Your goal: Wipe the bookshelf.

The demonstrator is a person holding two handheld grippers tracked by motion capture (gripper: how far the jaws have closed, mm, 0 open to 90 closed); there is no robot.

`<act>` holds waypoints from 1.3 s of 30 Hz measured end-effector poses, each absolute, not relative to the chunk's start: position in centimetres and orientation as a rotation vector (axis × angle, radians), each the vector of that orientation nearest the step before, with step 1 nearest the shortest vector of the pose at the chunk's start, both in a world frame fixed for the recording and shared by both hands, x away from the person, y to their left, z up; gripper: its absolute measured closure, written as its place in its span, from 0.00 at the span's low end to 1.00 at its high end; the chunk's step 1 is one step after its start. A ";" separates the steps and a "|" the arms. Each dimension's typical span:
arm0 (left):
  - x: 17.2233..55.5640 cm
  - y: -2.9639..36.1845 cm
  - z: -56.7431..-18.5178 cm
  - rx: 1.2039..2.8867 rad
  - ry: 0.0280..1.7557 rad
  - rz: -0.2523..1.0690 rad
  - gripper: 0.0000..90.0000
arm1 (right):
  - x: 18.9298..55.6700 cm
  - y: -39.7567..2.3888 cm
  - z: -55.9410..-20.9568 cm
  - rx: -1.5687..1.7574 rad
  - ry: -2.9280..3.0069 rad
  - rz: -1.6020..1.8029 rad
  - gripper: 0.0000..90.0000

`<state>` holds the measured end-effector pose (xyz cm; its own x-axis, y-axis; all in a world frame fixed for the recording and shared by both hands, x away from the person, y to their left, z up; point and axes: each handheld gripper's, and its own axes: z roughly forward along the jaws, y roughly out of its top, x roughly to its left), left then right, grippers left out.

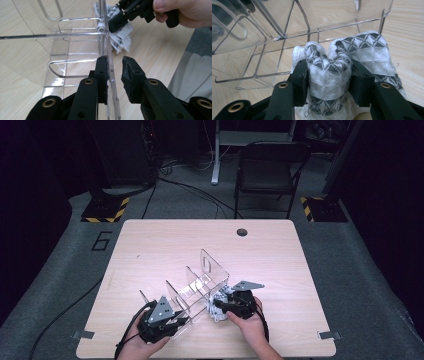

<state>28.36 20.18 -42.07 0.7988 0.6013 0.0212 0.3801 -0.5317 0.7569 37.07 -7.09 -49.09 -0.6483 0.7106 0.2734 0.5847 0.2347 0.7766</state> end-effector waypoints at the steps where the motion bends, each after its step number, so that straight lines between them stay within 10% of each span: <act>1: 28.3 20.3 -42.1 2.186 0.731 0.358 0.84 | 37.0 -7.0 -49.1 1.242 2.359 1.381 0.60; 39: 28.7 21.5 -43.2 2.116 0.650 0.332 0.91 | 37.2 -6.6 -49.4 1.247 2.356 1.401 0.60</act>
